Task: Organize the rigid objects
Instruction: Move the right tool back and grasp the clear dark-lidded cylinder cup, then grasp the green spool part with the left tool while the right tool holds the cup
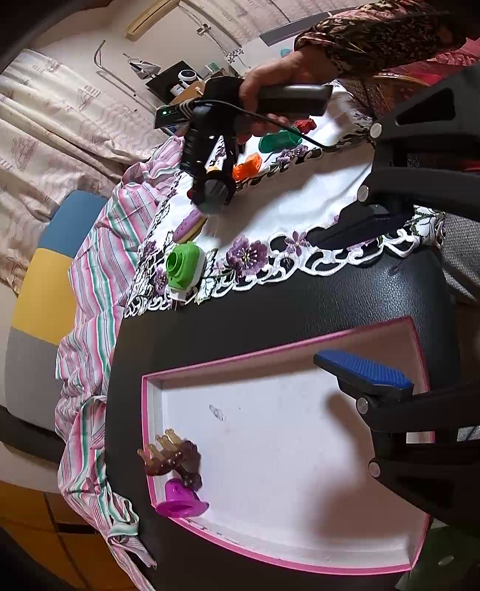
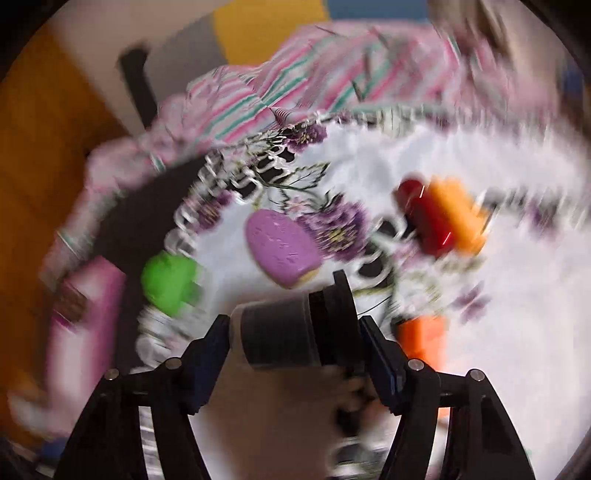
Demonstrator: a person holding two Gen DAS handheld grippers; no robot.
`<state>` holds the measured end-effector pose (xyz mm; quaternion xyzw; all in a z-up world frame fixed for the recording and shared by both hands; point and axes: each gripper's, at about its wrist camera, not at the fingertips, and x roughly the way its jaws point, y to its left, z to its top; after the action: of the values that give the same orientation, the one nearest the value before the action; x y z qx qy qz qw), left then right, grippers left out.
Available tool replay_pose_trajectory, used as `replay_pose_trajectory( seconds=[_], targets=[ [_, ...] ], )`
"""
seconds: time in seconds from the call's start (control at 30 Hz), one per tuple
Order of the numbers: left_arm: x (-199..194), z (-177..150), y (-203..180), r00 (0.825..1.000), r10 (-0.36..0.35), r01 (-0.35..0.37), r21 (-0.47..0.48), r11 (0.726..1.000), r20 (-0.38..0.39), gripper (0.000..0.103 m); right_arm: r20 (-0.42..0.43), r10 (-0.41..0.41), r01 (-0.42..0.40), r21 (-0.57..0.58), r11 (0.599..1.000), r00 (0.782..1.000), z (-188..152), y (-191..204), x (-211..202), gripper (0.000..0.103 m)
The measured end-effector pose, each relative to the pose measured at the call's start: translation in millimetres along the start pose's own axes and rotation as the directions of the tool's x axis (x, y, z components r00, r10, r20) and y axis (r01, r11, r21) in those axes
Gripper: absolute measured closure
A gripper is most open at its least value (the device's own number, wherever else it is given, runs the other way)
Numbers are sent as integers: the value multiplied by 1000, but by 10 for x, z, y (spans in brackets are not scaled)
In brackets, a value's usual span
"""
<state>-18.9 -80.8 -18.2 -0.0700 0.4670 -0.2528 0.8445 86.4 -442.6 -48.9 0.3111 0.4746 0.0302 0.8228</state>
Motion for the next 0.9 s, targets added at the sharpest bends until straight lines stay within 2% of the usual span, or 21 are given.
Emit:
replay_pose_trajectory(
  seconds=[0.07,0.13,0.17,0.23,0.27,0.33,0.4,0.5,0.57,0.7,0.77,0.9],
  targets=[
    [13,7,-31,1000,-1,1,7,1000,0,46,-18,127,-123,151,981,992,-2,-200,47,34],
    [27,9,-55,1000,-5,5,11,1000,-2,46,1,162,-159,199,967,987,10,-270,31,34],
    [36,13,-68,1000,-5,5,13,1000,-3,46,11,152,-151,204,967,988,14,-275,16,34],
    [40,19,-85,1000,-5,5,16,1000,-4,46,19,107,-109,193,975,994,29,-246,-8,28],
    [41,24,-93,1000,-6,6,17,1000,-4,46,31,63,-68,173,983,998,30,-208,-41,23],
    [40,39,-102,1000,-5,5,18,1000,-1,46,85,-39,30,101,994,996,43,-114,-167,20],
    [45,71,-106,1000,-4,4,16,1000,1,46,144,-129,124,45,991,981,57,-54,-282,19],
    [64,151,-119,1000,-5,5,11,1000,4,46,221,-258,270,-25,962,940,55,49,-394,16],
    [90,230,-145,1000,-8,8,4,1000,5,46,233,-281,304,-69,950,931,72,74,-412,16],
    [162,400,-231,1000,-10,10,3,1000,10,46,203,-312,345,-152,926,928,27,149,-315,16],
    [218,485,-274,1000,-11,11,6,1000,8,46,200,-354,391,-197,899,914,4,183,-256,18],
    [401,656,-345,1000,-10,10,-6,1000,-15,46,186,-386,424,-265,866,904,-22,256,-114,34]
  ],
)
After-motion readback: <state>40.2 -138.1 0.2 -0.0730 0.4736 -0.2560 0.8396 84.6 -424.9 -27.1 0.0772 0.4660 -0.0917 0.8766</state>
